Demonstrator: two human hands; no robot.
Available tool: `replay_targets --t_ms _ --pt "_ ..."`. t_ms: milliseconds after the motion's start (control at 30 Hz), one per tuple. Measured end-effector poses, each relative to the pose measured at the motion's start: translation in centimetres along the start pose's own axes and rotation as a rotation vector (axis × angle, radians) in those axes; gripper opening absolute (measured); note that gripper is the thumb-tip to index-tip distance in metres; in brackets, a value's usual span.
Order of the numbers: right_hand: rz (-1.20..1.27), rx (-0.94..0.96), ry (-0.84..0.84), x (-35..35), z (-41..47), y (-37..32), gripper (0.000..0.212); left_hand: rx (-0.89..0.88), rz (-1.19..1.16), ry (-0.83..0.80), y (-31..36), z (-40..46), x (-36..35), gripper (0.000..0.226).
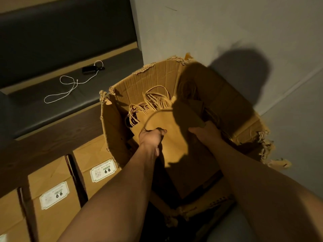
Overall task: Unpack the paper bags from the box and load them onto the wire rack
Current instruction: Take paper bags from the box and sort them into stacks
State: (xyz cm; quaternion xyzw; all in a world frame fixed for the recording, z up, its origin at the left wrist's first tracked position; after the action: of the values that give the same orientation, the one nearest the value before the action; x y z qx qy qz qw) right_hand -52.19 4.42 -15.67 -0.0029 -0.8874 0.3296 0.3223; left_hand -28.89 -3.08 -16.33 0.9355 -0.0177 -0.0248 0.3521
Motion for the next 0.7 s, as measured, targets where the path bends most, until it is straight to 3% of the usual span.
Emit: replay_targets --t_ms 67,167,233,267,300,367,400,467,633,700 --pt "0.109 0.02 -0.03 0.1 -0.5 -0.4 0.07 -0.05 -0.015 0.012 0.8 -1.1 0.5 0.062" --pt "0.192 0.075 -0.067 0.3 -1.4 -1.1 0.077 -0.143 -0.005 -0.04 2.0 -3.5 0.6 0.019" --pt "0.285 0.103 -0.081 0.8 -2.2 -1.7 0.08 -0.179 -0.04 -0.145 3.5 -6.3 -0.4 0.01" --pt "0.358 0.115 -0.093 1.1 -2.6 -2.0 0.076 -0.222 -0.083 -0.177 4.2 -5.4 -0.5 0.011" --pt "0.43 0.135 -0.112 1.3 -3.0 -2.4 0.07 -0.266 -0.119 -0.165 5.3 -5.5 -0.2 0.026" --pt "0.552 0.165 -0.158 1.6 -3.7 -3.5 0.062 -0.401 -0.152 -0.313 8.5 -7.1 -0.5 0.061" --pt "0.607 0.183 -0.188 1.7 -4.3 -4.5 0.053 -0.425 -0.194 -0.343 9.5 -7.1 0.0 0.061" --pt "0.674 0.216 -0.257 1.7 -5.4 -6.9 0.042 -0.349 -0.252 -0.285 10.1 -7.2 1.9 0.033" --pt "0.623 0.294 -0.391 0.0 -9.0 -12.4 0.064 -0.356 -0.283 -0.309 12.7 -9.0 5.2 0.051" --pt "0.572 0.31 -0.381 -0.6 -10.5 -14.4 0.065 -0.378 -0.357 -0.286 14.1 -9.8 7.3 0.047"
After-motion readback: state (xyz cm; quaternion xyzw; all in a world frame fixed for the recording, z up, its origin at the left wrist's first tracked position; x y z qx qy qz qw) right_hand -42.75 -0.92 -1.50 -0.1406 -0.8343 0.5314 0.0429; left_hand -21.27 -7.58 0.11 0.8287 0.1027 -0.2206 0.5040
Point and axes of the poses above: each hand's wrist, its own z-axis towards the middle knuckle, its own x-axis out of the back of the hand, y = z × x, the point moved 10 cm from there along z, towards the middle knuckle, and after that the axes turned 5 degrees about -z, right-handed, at the moved point
